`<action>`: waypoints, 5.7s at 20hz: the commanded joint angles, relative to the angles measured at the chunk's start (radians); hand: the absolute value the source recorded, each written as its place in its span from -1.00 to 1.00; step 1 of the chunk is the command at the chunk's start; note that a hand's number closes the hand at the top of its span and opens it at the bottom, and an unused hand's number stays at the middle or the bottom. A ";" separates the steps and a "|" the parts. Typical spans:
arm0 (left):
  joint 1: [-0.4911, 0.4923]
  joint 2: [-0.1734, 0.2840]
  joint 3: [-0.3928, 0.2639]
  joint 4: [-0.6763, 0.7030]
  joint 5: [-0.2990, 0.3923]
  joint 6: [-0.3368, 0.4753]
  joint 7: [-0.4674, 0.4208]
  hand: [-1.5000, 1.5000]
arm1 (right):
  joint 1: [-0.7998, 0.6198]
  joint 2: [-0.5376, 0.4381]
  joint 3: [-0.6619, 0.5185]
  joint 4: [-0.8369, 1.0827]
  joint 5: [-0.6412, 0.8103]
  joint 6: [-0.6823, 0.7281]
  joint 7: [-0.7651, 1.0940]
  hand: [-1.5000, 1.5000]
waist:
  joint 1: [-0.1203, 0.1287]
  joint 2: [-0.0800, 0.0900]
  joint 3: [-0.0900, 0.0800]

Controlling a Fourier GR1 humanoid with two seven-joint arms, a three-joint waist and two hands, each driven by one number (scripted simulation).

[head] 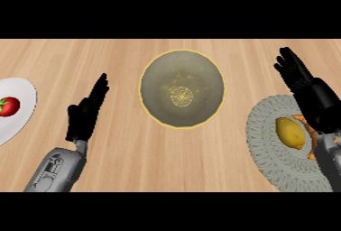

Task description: Pick the lemon from the placemat and place it in the bowl

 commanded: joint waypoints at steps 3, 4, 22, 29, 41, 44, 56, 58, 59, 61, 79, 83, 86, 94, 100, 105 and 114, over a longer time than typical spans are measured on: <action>0.042 -0.012 0.008 -0.074 -0.010 0.031 0.014 0.00 | 0.172 -0.007 0.088 -0.002 0.026 0.113 -0.032 1.00 | -0.019 -0.058 -0.026; 0.019 -0.020 0.016 -0.092 -0.001 0.028 0.023 0.00 | 0.132 -0.004 0.095 0.038 0.040 0.123 -0.017 1.00 | -0.013 -0.056 -0.026; 0.154 -0.035 -0.001 -0.289 0.024 0.007 0.107 0.00 | 0.550 0.021 -0.129 -0.376 0.286 -0.295 -0.250 -1.00 | -0.026 -0.059 -0.028; 0.175 -0.072 -0.022 -0.253 -0.022 0.016 0.046 0.00 | 0.432 -0.141 -0.200 -0.455 0.249 -0.163 0.174 -1.00 | -0.017 -0.056 -0.028; 0.153 -0.108 0.011 -0.226 -0.033 0.009 0.048 0.00 | 0.336 -0.125 -0.084 -0.231 0.313 0.013 0.332 -1.00 | -0.015 -0.055 -0.027; 0.129 -0.081 0.041 -0.249 -0.014 -0.038 0.094 0.00 | 0.356 -0.106 -0.123 -0.161 0.305 0.065 0.267 -1.00 | -0.018 -0.055 -0.026; 0.180 -0.095 0.078 -0.310 -0.037 -0.082 0.097 0.00 | 0.414 0.040 -0.220 -0.236 0.272 0.160 0.164 -1.00 | -0.017 -0.056 -0.026; 0.132 -0.151 0.053 -0.233 -0.089 -0.039 0.066 0.00 | 0.390 0.011 -0.291 -0.199 0.212 0.227 0.163 -1.00 | -0.019 -0.055 -0.026; 0.116 -0.147 0.071 -0.238 -0.089 -0.039 0.103 0.00 | 0.393 0.039 -0.289 -0.147 0.266 0.213 0.103 -1.00 | -0.018 -0.055 -0.026; 0.111 -0.155 0.086 -0.176 -0.076 -0.065 0.053 0.00 | 0.385 0.080 -0.267 -0.204 0.268 0.202 0.147 -1.00 | -0.019 -0.055 -0.026; 0.140 -0.165 0.130 -0.210 -0.113 -0.116 0.047 0.00 | 0.291 0.229 -0.247 0.035 0.404 0.193 0.064 -1.00 | -0.016 -0.055 -0.026; 0.200 -0.165 0.101 -0.316 -0.126 -0.108 0.096 0.00 | 0.273 0.223 -0.239 0.144 0.536 0.101 -0.003 -1.00 | -0.007 -0.055 -0.026; 0.132 -0.202 0.085 -0.278 -0.151 -0.076 0.140 0.00 | 0.307 0.185 -0.262 0.202 0.560 0.113 -0.061 -1.00 | -0.014 -0.055 -0.026; 0.142 -0.166 0.149 -0.246 -0.118 -0.128 0.085 0.00 | 0.218 0.202 -0.246 0.293 0.579 0.134 -0.067 -1.00 | -0.014 -0.055 -0.026; 0.156 -0.194 0.126 -0.242 -0.134 -0.113 0.039 0.00 | 0.220 0.152 -0.145 0.360 0.715 0.138 -0.266 1.00 | -0.011 -0.055 -0.026; 0.098 -0.204 0.137 -0.193 -0.130 -0.123 0.064 0.00 | 0.279 0.189 -0.151 0.237 0.669 0.183 -0.227 1.00 | -0.019 -0.056 -0.027; 0.095 -0.202 0.092 -0.237 -0.141 -0.142 0.108 0.00 | 0.090 0.463 0.321 0.132 0.726 -0.260 0.179 1.00 | 0.085 -0.055 -0.027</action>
